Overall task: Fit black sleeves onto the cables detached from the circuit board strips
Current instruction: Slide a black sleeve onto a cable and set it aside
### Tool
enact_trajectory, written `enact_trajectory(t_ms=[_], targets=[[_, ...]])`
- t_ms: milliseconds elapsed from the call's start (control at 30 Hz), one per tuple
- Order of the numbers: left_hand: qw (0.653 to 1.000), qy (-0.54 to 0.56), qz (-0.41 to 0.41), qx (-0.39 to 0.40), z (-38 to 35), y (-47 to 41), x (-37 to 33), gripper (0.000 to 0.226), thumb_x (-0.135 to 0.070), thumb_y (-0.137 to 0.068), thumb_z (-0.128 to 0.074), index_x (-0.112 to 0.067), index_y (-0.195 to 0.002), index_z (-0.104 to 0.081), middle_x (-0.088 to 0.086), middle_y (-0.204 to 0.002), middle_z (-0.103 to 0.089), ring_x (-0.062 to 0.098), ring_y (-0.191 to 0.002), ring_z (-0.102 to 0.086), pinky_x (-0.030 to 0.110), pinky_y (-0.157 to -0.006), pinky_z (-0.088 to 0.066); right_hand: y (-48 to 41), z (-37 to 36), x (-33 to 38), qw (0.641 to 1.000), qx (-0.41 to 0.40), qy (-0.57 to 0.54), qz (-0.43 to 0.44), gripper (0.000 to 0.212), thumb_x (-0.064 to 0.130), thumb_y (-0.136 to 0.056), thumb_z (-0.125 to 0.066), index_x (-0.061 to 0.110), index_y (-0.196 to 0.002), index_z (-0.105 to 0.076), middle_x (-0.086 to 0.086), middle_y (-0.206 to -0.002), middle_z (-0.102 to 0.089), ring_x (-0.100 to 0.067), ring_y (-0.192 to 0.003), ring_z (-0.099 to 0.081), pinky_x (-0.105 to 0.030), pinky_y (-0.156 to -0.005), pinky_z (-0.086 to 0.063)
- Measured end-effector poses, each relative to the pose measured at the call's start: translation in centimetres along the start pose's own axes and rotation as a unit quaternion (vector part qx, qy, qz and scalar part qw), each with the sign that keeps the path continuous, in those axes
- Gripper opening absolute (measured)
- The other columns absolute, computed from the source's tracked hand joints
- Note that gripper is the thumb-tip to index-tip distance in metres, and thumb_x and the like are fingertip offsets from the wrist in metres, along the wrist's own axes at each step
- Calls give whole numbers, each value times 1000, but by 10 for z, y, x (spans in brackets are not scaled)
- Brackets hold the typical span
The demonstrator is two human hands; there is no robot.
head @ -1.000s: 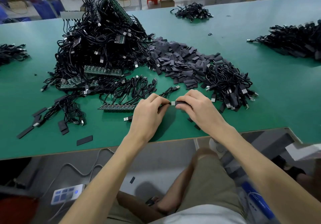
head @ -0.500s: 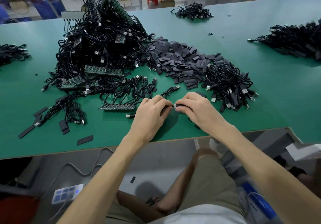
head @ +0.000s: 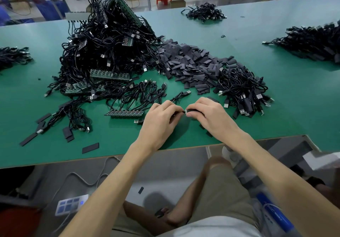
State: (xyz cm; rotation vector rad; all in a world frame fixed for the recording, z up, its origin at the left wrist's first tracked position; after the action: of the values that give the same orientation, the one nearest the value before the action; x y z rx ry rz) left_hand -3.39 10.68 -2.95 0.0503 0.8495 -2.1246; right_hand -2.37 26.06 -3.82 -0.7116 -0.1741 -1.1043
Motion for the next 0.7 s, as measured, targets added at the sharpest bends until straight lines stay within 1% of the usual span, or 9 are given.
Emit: enact_trajectory(t_ms=[100, 200, 367, 467, 600, 700], targets=[[1000, 2, 0, -8, 0, 0, 1, 9, -22, -95, -71, -15, -101, -75, -3, -96, -69, 19, -79, -55, 34, -81, -48, 0, -2, 2, 1000, 6, 2, 3, 22, 21, -100, -65, 5, -112, -74, -8, -95, -64, -24, -89, -60, -38, -85, -50], [1000, 1, 0, -13, 0, -1, 1, 8, -21, -94, -72, -15, -99, -75, -3, -95, -69, 12, -78, -48, 34, -80, -47, 1, -4, 3, 1000, 21, 5, 18, 22, 19, -98, -67, 3, -112, -74, -9, -95, -62, -26, -90, -58, -41, -84, -49], [1000, 1, -9, -17, 2, 1, -1, 7, -19, -94, -73, -14, -99, -75, -2, -95, -69, 21, -75, -55, 33, -79, -48, 2, -4, 2, 1000, 9, 13, 19, 23, 20, -99, -67, 3, -113, -73, -8, -97, -63, -25, -93, -58, -38, -86, -48], [1000, 4, -8, -18, 2, 1, -2, 8, -19, -94, -73, -13, -100, -75, -1, -95, -70, 24, -75, -58, 36, -79, -49, 1, -4, 1, 1000, 5, 21, 14, 22, 20, -100, -65, 4, -112, -73, -8, -96, -63, -24, -93, -58, -36, -86, -48], [1000, -4, -1, -19, 3, 1, -1, 8, -19, -95, -72, -14, -100, -74, -2, -96, -70, 22, -75, -59, 37, -79, -50, 1, -4, 4, 999, 19, 23, 26, 23, 19, -99, -66, 2, -113, -73, -7, -95, -63, -25, -91, -57, -34, -84, -47], [1000, -4, 5, -24, 3, 1, 0, 9, -19, -96, -71, -14, -101, -74, -1, -97, -70, 21, -75, -57, 37, -79, -49, 1, -3, 5, 999, 17, 25, 25, 23, 21, -99, -66, 4, -113, -72, -6, -96, -63, -25, -91, -56, -37, -83, -47]])
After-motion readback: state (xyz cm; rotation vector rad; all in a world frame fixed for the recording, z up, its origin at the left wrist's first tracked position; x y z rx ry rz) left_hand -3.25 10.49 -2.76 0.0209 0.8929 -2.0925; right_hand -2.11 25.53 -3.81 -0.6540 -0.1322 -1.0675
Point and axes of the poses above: each hand's wrist, its own y-axis away from the middle knuckle, its own z-axis out of the back of the hand, x = y × z, the point moved 7 cm from there along -y, towards the middle knuckle
